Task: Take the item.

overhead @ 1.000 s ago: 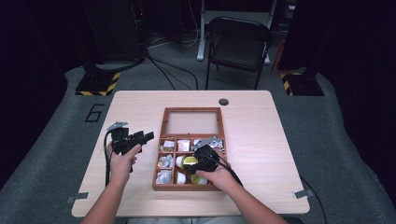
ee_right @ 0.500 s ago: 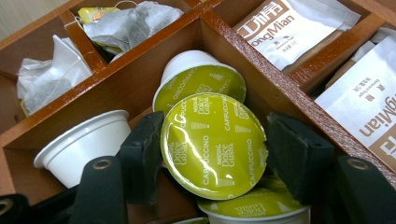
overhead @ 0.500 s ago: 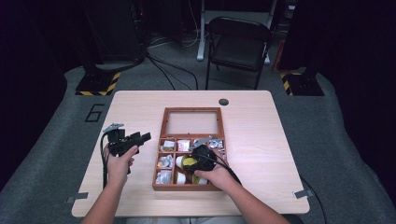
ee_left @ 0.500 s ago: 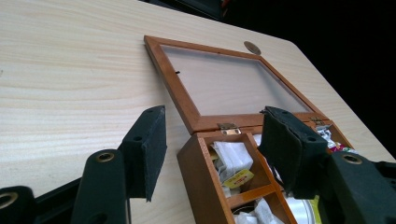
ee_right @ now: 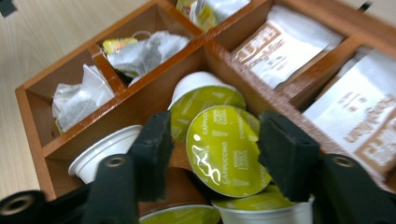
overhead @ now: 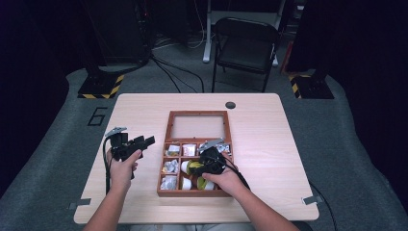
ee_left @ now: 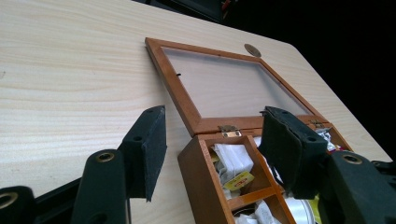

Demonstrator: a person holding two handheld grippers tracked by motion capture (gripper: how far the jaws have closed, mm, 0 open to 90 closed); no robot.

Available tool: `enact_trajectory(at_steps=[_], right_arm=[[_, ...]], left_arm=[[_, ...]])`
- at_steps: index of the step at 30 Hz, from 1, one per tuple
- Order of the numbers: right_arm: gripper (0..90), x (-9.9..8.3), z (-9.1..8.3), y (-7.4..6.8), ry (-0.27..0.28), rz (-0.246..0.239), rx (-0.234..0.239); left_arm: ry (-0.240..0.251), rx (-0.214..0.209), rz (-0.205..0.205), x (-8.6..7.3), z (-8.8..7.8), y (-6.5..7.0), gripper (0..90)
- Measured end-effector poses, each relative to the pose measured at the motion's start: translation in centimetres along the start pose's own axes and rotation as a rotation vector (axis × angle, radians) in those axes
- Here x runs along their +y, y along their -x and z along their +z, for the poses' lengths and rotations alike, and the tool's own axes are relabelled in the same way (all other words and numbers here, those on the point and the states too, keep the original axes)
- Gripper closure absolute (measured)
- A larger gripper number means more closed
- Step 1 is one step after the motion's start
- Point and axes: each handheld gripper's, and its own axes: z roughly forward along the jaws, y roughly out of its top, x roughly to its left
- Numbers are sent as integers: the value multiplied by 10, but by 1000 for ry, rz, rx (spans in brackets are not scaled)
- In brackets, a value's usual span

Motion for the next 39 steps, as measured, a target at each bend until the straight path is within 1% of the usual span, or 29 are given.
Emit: enact_trajectory(at_steps=[1,2,3,4,5,6,7,8,9,10,11,13,14,15,16,17,20,21,24,26,27,29,30,33,34,35,36,38,39], right_arm=[[478,0,-3,0,-2,10,-4],[492,1,-3,1,16,6,-17],[500,1,-4,2,17,17,-19],[501,1,-5,3,13,9,-25],[501,1,-3,3,5,16,-36],[494,0,-2,3,-12,1,-38],[484,0,0,2,-26,2,-38],[470,-1,2,1,-29,-2,-47],[452,-2,2,0,-26,-7,-41],[431,-1,2,-1,-36,0,-39],[424,-1,3,-2,-33,-9,-45],[399,-1,3,-2,-34,-8,-45],[395,-1,3,-2,-31,-1,-45],[391,-1,2,-2,-46,15,-33],[382,-2,2,-1,-48,12,-32],[369,-2,4,0,-44,-14,-38],[365,-3,7,-4,-62,-27,-63],[367,-3,6,-3,-55,-38,-60],[415,0,-1,-3,-8,-20,-35],[468,1,-6,-2,31,-8,-46],[485,1,-7,-2,24,-4,-52],[498,0,-5,0,14,-26,-59],[497,0,-3,-1,0,-19,-61],[464,-3,2,-5,-27,-53,-74],[453,-3,3,-7,-23,-65,-89],[437,-2,3,-9,-25,-66,-94],[420,-2,3,-9,-31,-81,-92],[385,-2,3,-9,-25,-59,-91],[372,-2,3,-8,-24,-61,-88]], left_arm=[[-7,-1,16,0,0,-1,408],[-5,-1,13,0,0,-1,408],[-5,-1,13,0,0,-1,408],[-5,-1,13,0,0,-1,408],[-5,-1,12,0,0,-1,408],[-5,-1,12,0,0,-1,408],[-5,-1,12,0,0,-1,408],[-4,0,11,0,0,0,408],[-5,0,12,0,0,-1,408],[-3,-1,3,0,0,0,408],[-3,-1,-2,0,0,0,408],[-4,0,4,0,0,-1,408],[-4,0,4,0,0,-1,408],[-4,2,-3,0,0,-1,408],[-4,2,2,0,1,-1,408],[-9,3,11,0,1,-2,408],[-2,3,3,0,1,-2,408],[-1,4,-7,0,1,-1,408],[1,3,-10,0,0,-1,408],[1,4,-9,-1,1,-1,408],[-8,2,7,-1,1,-2,408],[-5,2,8,-1,2,-2,408],[-5,1,7,-1,2,-2,408],[-4,0,-1,-1,1,-2,408],[-5,0,0,-1,1,-2,408],[-5,0,0,-1,1,-2,408],[-5,0,-1,-1,1,-2,408],[-4,-1,0,-1,1,-2,408],[-4,0,0,-1,1,-2,408]])
